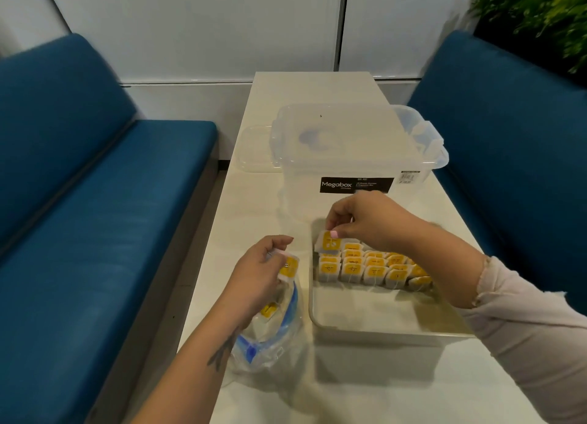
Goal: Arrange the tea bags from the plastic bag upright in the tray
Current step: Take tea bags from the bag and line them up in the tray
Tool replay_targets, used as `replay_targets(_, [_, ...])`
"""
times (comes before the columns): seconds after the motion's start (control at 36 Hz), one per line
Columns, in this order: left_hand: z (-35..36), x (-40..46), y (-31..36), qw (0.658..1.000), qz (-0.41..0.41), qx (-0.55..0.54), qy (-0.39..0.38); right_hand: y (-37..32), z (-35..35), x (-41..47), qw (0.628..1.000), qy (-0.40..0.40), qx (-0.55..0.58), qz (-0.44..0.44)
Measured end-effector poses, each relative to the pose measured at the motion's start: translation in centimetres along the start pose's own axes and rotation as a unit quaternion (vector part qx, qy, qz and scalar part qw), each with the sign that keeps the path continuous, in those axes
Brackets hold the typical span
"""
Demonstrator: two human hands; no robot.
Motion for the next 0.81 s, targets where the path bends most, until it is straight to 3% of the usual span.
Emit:
replay_targets(0.39, [-0.9, -0.1, -1.2, 1.0, -0.026, -0.016, 0.003, 3.0, 6.5, 1.3, 0.982, -0.036, -0.172, 0.067])
replay_targets(0.61, [-1.1, -0.3, -1.3, 1.0, -0.027, -0.006, 0.012, 3.1, 7.8, 1.3, 0.964, 0.014, -0.266, 0.011])
replay_targets(0.81, [-1.1, -0.3, -1.3, 1.0, -0.028, 0.001, 0.011, 3.0, 8.2, 1.4, 0.963, 0.021, -0.27, 0.005])
Point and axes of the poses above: each hand's wrist, its own x-axis towards the middle knuckle, its own z-axis out of the palm, y = z × x, the point moved 2 cm from there along x, towards the middle knuckle, and after that the axes turned 4 degrees about z, right-handed, at the moved point
